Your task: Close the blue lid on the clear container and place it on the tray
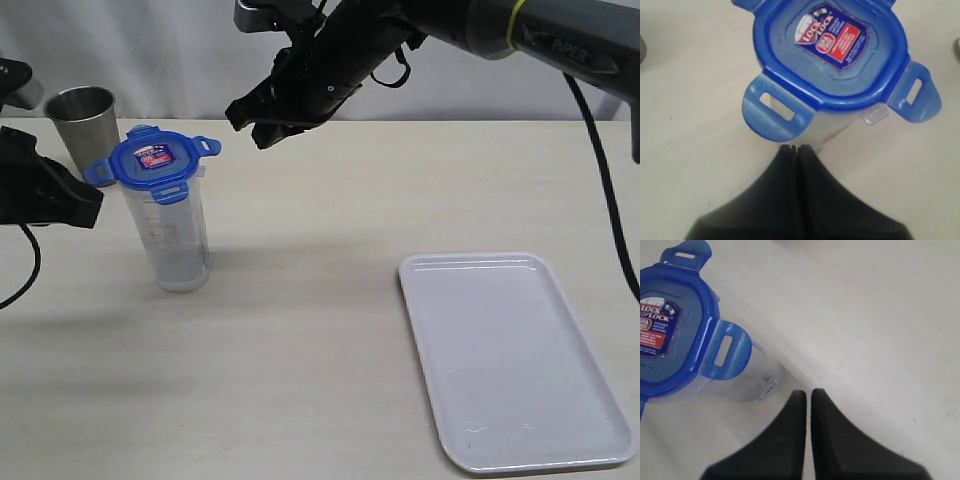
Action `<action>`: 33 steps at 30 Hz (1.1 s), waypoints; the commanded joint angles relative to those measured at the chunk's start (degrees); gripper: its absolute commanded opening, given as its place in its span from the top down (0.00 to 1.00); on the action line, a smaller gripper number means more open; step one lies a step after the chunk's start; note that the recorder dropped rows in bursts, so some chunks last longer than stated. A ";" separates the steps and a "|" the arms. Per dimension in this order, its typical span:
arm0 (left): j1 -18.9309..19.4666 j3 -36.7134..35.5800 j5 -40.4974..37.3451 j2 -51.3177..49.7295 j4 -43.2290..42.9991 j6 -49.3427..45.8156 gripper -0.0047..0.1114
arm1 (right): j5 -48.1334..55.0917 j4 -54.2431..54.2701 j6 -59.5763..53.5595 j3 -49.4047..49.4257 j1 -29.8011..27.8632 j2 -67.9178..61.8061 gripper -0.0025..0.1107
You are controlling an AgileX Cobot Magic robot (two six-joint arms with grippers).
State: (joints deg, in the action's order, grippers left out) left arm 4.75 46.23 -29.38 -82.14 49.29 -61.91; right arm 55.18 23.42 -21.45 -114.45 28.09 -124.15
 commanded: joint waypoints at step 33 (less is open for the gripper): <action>-0.14 2.48 0.85 -0.75 -5.54 5.41 0.96 | -17.90 1.76 -0.90 1.50 -0.25 0.84 0.94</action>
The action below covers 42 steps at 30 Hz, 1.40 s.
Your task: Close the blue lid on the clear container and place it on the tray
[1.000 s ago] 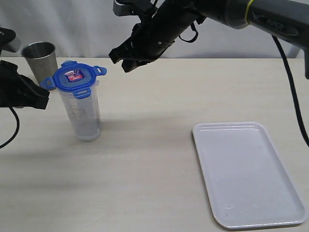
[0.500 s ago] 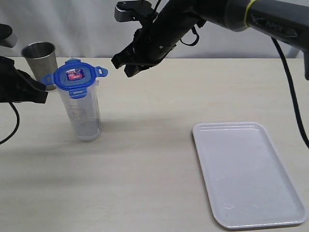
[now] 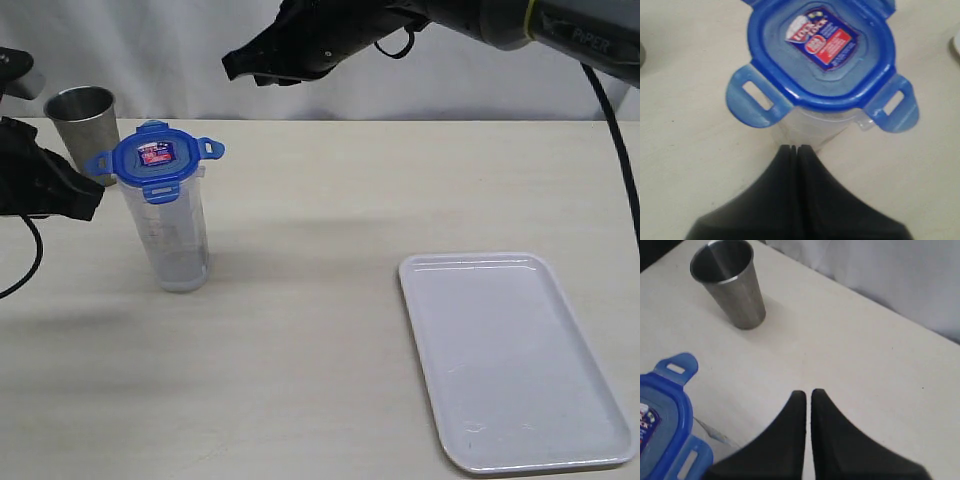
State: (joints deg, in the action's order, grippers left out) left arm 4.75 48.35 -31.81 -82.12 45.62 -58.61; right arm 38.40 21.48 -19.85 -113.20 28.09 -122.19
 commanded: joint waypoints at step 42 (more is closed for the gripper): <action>0.57 0.47 5.62 -3.71 12.11 -7.32 0.96 | 12.48 7.68 -3.72 -11.03 2.21 -11.77 0.94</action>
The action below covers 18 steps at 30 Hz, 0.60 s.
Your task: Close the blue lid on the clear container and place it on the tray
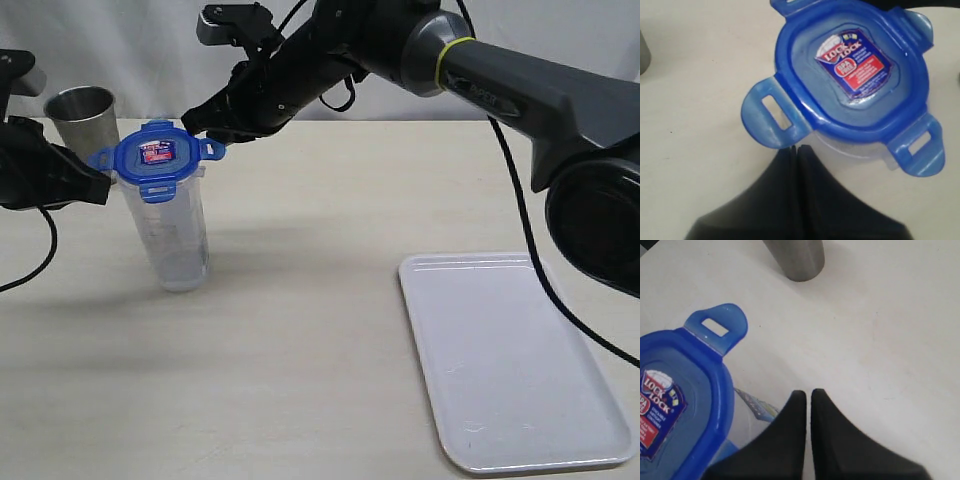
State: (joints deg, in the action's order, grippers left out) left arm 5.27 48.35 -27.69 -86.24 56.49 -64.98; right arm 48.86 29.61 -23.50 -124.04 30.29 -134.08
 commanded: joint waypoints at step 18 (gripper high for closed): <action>0.05 0.47 2.74 0.42 1.23 -0.95 0.96 | 9.04 -3.73 -0.03 -0.19 0.50 1.49 0.94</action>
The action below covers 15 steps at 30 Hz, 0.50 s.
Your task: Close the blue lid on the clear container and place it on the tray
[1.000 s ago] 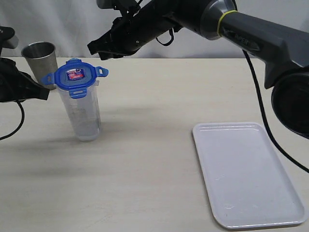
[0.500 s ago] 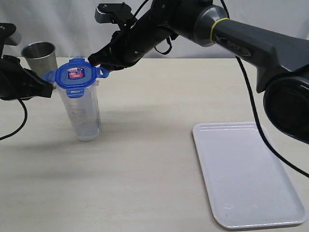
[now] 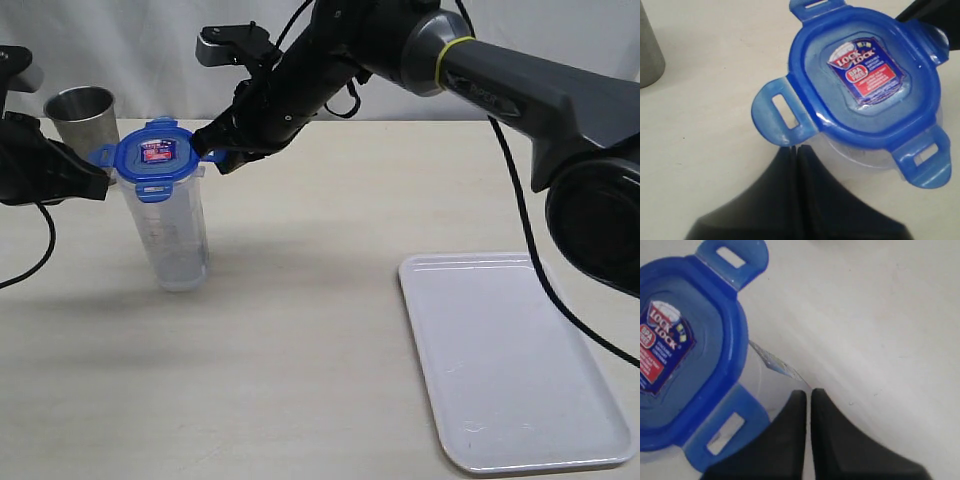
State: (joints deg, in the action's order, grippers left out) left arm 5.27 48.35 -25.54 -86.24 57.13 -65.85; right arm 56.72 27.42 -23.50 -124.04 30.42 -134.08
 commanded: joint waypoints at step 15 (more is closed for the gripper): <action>0.05 0.47 -0.26 0.42 0.59 -0.08 0.96 | 1.12 -15.49 7.63 -0.19 0.24 4.92 0.94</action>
State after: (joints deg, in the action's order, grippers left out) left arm 5.27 48.35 -25.69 -86.24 57.13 -65.85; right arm 57.86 13.58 -16.81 -124.04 30.74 -131.55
